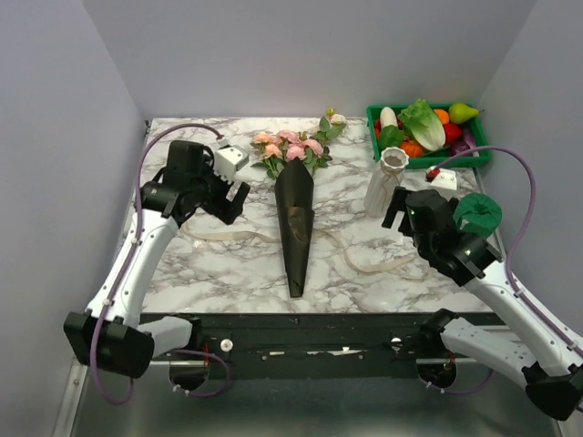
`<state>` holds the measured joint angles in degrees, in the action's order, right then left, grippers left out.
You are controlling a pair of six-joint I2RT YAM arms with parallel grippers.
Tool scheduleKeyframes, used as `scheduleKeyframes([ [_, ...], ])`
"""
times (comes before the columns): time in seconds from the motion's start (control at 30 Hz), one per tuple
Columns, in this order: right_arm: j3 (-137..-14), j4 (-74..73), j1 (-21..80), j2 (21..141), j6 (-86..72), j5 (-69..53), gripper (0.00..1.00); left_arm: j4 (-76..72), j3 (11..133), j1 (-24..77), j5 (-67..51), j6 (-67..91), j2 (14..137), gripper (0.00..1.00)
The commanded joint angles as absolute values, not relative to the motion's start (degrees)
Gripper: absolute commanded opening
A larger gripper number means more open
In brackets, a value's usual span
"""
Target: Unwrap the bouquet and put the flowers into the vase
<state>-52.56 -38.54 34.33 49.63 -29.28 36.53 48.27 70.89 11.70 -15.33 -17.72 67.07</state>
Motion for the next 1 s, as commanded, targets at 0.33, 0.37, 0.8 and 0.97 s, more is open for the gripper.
scheduleKeyframes([
  [0.33,-47.55,-29.36,37.09,47.99,-24.79,31.91,0.99,52.64,92.2,19.94,-43.05,-22.05,103.7,0.9],
  [0.37,-47.46,-29.27,37.09,48.08,-25.05,31.64,0.99,52.3,91.5,20.82,-42.89,-22.84,103.8,0.9],
  [0.8,-46.5,-27.86,37.18,47.73,-24.52,29.27,0.98,48.08,89.21,26.1,-37.54,-24.26,108.28,0.88],
  [0.97,-46.06,-27.6,37.18,47.2,-24.26,28.13,0.98,45.53,89.12,25.93,-34.81,-24.17,108.63,0.88],
])
